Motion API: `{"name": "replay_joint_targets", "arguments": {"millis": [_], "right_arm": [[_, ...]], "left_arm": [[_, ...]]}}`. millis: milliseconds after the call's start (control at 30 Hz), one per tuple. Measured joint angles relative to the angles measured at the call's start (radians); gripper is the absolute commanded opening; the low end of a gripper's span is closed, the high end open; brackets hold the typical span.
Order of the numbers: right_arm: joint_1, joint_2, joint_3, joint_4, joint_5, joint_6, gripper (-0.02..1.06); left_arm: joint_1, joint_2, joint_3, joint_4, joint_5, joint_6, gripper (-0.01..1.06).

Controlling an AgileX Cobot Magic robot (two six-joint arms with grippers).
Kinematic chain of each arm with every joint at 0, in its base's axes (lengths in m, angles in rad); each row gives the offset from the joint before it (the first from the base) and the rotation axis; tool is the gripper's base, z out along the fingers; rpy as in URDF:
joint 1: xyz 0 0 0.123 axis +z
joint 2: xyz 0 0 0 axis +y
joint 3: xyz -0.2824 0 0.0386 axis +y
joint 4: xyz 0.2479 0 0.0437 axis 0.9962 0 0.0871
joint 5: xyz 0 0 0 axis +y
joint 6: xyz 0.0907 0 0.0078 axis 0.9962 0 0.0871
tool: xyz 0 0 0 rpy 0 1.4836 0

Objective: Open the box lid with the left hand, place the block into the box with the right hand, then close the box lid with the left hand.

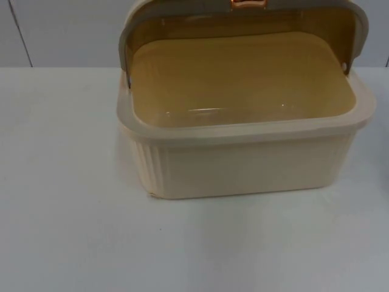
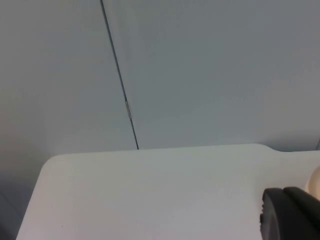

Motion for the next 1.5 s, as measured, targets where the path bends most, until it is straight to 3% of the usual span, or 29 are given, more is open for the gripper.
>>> {"name": "replay_joint_targets", "arguments": {"millis": [100,300,433,533,700,967,1233,1267,1333,1367,1400,1467,1500], "right_arm": [[-0.013,0.034,0.000,0.000,-0.020,0.000,1.04],[-0.021,0.179,0.000,0.006,-0.146,0.025,1.04],[-0.021,0.300,-0.002,0.006,-0.240,0.095,1.04],[-0.021,0.384,-0.022,0.006,-0.258,0.153,1.04],[-0.021,0.468,-0.062,0.006,-0.263,0.246,1.04],[0.029,0.546,-0.132,0.006,-0.257,0.284,1.04],[0.034,0.615,-0.179,0.006,-0.167,0.313,1.01],[0.034,0.615,-0.179,0.006,-0.160,0.313,0.97],[0.034,0.615,-0.179,0.006,-0.158,0.313,0.72],[0.034,0.615,-0.179,0.006,-0.154,0.310,0.72],[0.034,0.615,-0.179,0.006,-0.150,0.310,0.57],[0.034,0.615,-0.181,0.006,-0.146,0.310,0.14],[0.034,0.615,-0.181,0.003,-0.144,0.309,0.00]], "left_arm": [[0.000,0.000,0.000,0.000,-0.002,0.000,0.00],[0.000,0.000,0.000,0.002,-0.014,0.000,0.00],[0.000,0.000,0.000,0.006,-0.016,0.000,0.00],[0.000,0.000,0.000,0.015,-0.019,0.000,0.00],[0.000,0.000,0.000,0.019,-0.020,0.000,0.00],[0.000,0.000,0.000,0.023,-0.020,0.000,0.00],[0.000,0.000,0.000,0.036,-0.020,0.000,0.00],[0.000,0.000,0.000,0.039,-0.020,0.000,0.00],[0.000,0.000,0.000,0.041,-0.020,0.000,0.00],[0.000,0.000,0.000,0.041,-0.020,0.000,0.00],[0.000,0.000,0.000,0.041,-0.020,0.000,0.00],[0.000,0.000,0.000,0.041,-0.020,0.000,0.00],[0.000,0.000,0.000,0.041,-0.020,0.000,0.00]]}}
